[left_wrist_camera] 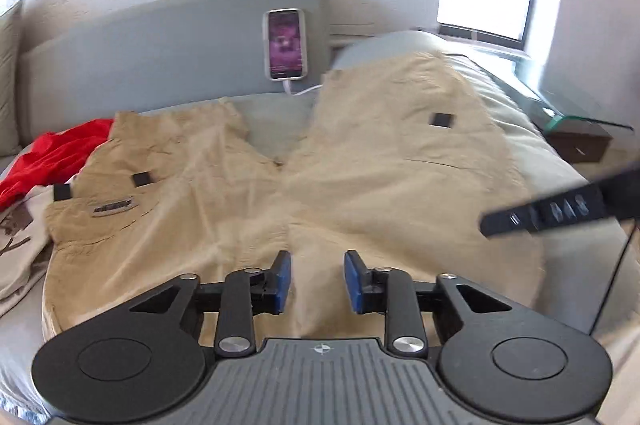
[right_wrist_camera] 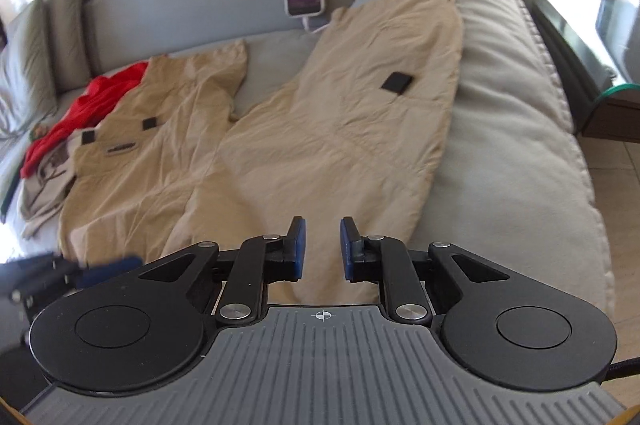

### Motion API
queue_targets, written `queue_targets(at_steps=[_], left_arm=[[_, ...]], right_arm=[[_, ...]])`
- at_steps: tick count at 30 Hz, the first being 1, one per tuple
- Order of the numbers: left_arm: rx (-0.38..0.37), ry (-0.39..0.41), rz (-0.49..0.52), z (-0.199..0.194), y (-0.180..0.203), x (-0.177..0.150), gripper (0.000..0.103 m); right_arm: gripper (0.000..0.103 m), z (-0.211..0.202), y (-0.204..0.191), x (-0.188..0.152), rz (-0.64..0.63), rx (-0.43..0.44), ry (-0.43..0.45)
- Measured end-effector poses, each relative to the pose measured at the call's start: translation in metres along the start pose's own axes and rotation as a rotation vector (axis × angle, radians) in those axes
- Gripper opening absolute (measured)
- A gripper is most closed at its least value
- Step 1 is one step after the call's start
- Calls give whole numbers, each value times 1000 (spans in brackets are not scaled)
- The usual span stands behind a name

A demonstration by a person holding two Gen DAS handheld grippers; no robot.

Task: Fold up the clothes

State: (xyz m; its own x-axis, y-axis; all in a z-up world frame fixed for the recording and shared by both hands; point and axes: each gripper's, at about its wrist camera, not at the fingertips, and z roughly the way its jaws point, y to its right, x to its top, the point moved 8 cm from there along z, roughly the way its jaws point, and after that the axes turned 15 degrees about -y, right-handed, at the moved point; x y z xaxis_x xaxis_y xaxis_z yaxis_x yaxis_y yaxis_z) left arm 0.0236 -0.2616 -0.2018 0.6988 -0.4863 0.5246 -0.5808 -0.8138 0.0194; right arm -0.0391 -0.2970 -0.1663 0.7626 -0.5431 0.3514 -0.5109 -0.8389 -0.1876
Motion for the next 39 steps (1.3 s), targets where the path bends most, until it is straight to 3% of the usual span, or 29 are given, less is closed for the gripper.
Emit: queue_targets(at_steps=[3, 6, 10, 14, 15, 19, 24, 27, 33, 39], left_arm=[[-41, -231, 82, 39, 3, -24, 12], [-8, -219, 200, 25, 13, -44, 12], [-101, -286, 175, -5, 4, -46, 17], [-137, -208, 150, -53, -28, -42, 32], [-133, -181, 131, -67, -39, -39, 36], [-85, -98, 41, -107, -95, -12, 41], [98, -47, -69, -123, -160, 21, 54], [166, -40, -99, -123, -186, 30, 64], [174, -74, -143, -91, -220, 43, 65], [152, -104, -146, -57, -243, 71, 65]], right_arm=[[20, 28, -8, -14, -47, -52, -76], [17, 44, -3, -39, -94, -141, -176], [18, 30, 3, -67, -70, -167, -245], [27, -16, -11, -70, -45, -119, -206], [35, -31, -19, -67, -35, -80, -184], [50, -90, -69, -41, -61, 55, -83], [55, -128, -127, 11, -117, 145, -25], [55, -118, -157, 39, -177, 109, -25], [61, -68, -190, 80, -242, 127, -40], [62, -13, -193, 119, -161, 158, -82]])
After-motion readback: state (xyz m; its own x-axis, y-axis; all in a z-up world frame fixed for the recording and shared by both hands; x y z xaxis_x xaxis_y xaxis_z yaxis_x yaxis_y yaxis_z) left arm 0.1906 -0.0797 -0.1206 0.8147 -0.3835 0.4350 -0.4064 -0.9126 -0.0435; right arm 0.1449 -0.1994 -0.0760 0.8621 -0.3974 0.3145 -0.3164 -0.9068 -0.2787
